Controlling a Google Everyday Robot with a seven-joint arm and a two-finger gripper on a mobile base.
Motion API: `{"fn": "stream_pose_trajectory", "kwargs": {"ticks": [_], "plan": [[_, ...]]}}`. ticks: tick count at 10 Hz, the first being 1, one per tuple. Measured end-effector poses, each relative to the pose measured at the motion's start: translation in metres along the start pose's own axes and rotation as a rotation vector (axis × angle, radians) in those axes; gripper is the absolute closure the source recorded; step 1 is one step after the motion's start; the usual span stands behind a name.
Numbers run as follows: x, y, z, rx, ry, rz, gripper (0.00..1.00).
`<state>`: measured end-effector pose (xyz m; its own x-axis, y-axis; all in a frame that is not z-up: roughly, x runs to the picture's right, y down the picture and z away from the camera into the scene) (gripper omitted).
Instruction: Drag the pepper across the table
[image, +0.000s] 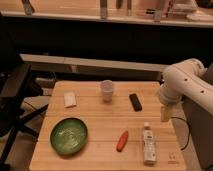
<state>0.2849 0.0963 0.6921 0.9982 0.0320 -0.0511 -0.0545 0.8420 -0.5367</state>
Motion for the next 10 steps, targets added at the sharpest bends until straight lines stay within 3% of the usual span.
{"fn": "stream_pose_trajectory", "kwargs": {"ticks": [8, 10], "plan": [[-0.002, 0.001, 0.001, 0.001, 0.001, -0.007, 0.20], [-0.019, 0.012, 0.008, 0.004, 0.001, -0.070, 0.20]]}}
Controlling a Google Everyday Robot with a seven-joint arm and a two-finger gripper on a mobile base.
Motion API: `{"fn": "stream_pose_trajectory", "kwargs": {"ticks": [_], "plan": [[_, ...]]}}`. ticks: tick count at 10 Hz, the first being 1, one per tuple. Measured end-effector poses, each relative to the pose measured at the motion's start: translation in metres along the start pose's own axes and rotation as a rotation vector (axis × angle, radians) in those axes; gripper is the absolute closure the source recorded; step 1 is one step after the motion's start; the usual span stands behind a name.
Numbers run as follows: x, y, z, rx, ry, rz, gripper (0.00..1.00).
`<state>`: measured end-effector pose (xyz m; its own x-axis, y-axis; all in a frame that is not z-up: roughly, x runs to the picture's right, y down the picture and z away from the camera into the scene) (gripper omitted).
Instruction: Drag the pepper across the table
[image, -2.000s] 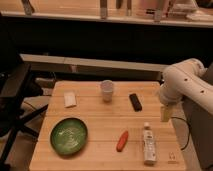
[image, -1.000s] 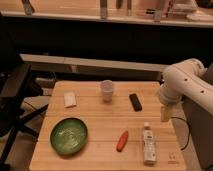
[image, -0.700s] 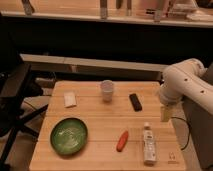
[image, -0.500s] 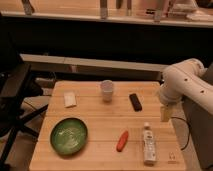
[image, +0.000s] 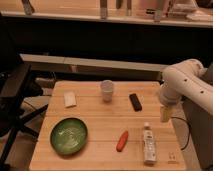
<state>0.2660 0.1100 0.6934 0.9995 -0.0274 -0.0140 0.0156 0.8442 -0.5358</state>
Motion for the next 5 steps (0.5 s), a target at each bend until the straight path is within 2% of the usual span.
{"fn": "stream_pose_trajectory", "kwargs": {"ticks": [2, 5], "plan": [[-0.022, 0.008, 0.008, 0.001, 0.000, -0.070, 0.20], [-0.025, 0.012, 0.011, 0.001, 0.006, -0.101, 0.20]]}}
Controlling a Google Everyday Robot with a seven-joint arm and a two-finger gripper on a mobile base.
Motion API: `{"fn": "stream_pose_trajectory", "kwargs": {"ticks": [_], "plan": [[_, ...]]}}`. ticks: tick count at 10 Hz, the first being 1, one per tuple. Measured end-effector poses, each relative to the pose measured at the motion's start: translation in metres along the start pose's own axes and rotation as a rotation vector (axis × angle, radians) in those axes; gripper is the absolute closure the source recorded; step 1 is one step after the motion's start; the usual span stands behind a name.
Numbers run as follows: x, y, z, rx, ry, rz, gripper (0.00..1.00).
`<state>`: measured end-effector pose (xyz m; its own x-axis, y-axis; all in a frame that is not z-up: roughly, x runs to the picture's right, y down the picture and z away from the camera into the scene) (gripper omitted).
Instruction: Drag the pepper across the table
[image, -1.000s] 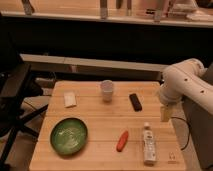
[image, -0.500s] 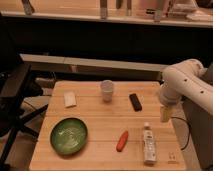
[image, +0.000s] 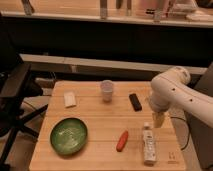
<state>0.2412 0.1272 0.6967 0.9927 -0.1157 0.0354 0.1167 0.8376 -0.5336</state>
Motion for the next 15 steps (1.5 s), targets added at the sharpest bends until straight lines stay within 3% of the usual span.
{"fn": "stream_pose_trajectory", "kwargs": {"ticks": [2, 5, 15], "plan": [[-0.010, 0.005, 0.006, -0.001, 0.002, -0.044, 0.20], [-0.043, 0.014, 0.020, -0.003, 0.001, -0.143, 0.20], [-0.091, 0.035, 0.051, 0.002, -0.002, -0.345, 0.20]]}}
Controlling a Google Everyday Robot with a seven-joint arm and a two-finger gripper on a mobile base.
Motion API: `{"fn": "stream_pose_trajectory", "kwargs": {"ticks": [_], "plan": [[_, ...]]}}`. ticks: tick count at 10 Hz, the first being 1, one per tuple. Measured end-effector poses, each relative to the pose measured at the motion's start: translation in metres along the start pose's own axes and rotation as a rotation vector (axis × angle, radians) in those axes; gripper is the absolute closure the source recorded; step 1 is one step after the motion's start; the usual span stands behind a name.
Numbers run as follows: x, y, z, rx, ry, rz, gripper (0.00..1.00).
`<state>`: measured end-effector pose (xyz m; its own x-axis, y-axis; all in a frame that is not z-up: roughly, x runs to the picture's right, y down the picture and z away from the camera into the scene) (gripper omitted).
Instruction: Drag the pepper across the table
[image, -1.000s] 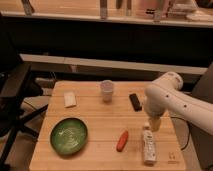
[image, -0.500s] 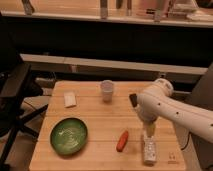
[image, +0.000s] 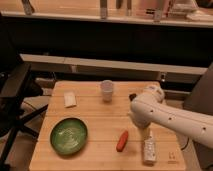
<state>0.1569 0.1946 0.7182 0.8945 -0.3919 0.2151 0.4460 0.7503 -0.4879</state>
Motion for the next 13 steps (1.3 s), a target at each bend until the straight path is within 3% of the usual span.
{"fn": "stream_pose_trajectory", "kwargs": {"ticks": [2, 13], "plan": [[-0.011, 0.006, 0.011, -0.003, -0.006, -0.048, 0.20], [-0.048, 0.001, 0.030, -0.002, -0.034, -0.231, 0.20]]}}
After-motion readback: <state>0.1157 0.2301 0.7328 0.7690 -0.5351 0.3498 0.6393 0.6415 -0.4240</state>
